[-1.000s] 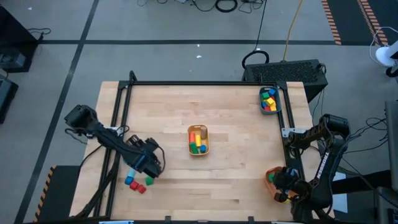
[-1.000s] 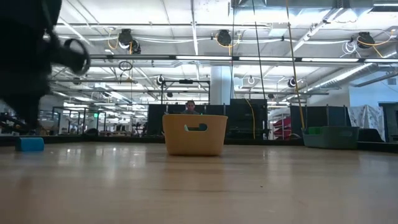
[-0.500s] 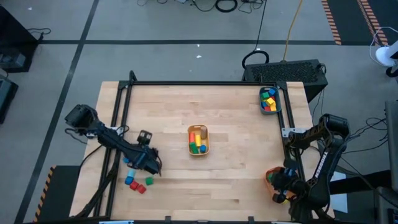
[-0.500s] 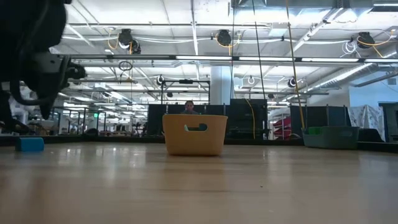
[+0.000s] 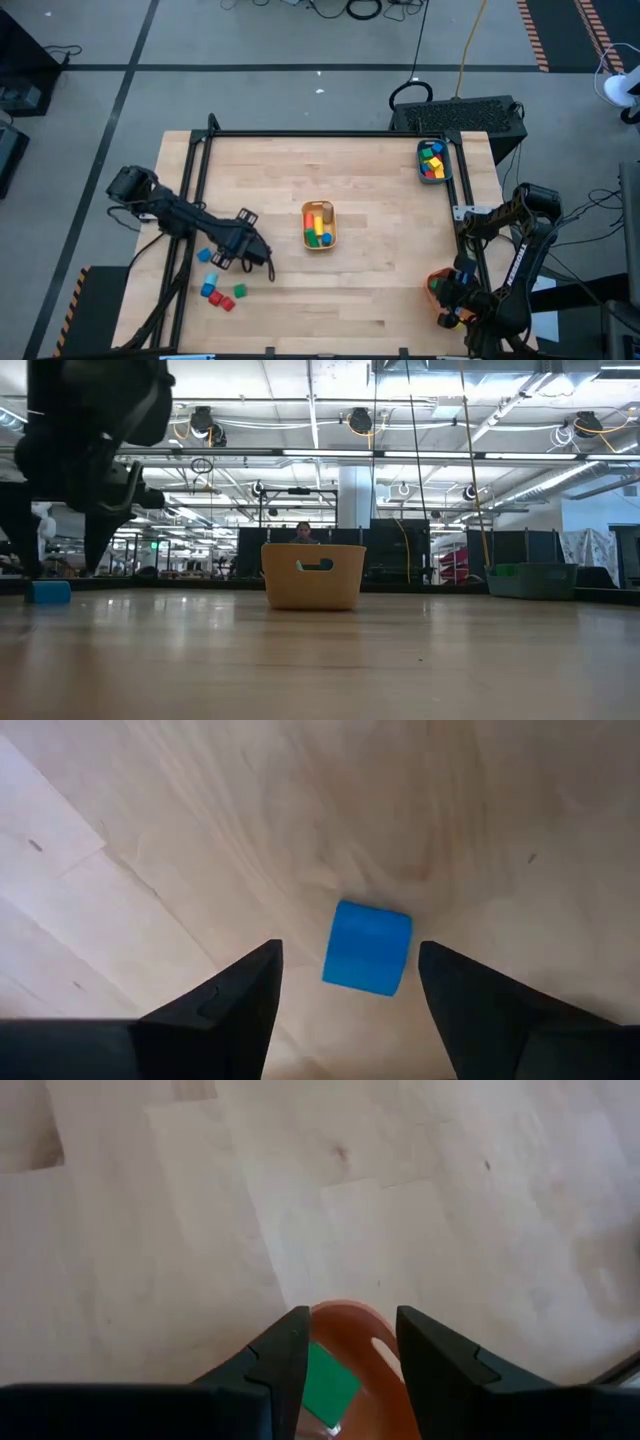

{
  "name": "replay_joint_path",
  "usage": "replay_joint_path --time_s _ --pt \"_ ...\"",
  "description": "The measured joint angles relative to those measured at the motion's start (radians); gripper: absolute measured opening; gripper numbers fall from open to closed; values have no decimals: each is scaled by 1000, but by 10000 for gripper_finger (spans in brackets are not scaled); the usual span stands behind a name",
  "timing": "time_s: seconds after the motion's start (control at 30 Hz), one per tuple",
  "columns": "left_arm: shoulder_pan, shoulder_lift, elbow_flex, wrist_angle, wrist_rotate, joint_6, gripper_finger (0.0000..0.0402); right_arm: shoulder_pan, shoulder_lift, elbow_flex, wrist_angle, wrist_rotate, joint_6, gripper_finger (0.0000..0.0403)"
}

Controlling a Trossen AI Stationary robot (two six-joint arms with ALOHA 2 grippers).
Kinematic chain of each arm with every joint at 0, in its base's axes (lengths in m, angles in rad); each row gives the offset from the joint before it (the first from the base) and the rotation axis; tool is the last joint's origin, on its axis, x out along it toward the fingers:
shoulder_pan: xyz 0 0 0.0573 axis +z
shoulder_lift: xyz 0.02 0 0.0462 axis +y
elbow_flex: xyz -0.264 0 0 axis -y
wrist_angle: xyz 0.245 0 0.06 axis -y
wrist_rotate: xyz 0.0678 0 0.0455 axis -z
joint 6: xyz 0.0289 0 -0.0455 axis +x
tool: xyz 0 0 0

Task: Sort blocks by size
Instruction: Put the blue half-circle block into the orange bin

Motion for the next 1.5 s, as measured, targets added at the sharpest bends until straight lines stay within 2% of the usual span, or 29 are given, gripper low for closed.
replay_joint_path --time_s 0.13,0.3,0.7,0.83,1.03,1.13,1.2,1.33,1.5 --pt "31 0 -13 4 6 43 238 0 0 0 18 1 -15 137" --pt "50 0 -81 1 75 46 238 0 0 0 36 1 -15 137" --pt "52 0 -102 27 52 39 235 0 0 0 40 2 -37 137" --pt "52 0 -106 120 58 18 210 0 0 0 42 2 -37 137" --pt "53 21 -106 123 103 31 137 0 0 0 42 2 -38 137" --pt "53 22 -102 121 108 14 136 0 0 0 42 2 -36 137" --pt "54 19 -96 113 109 -56 136 0 0 0 42 8 -36 137" --pt "61 15 -72 133 163 -205 136 -1 0 0 52 88 -57 137" --pt "59 9 -47 168 275 -298 136 -1 0 0 71 230 -106 137"
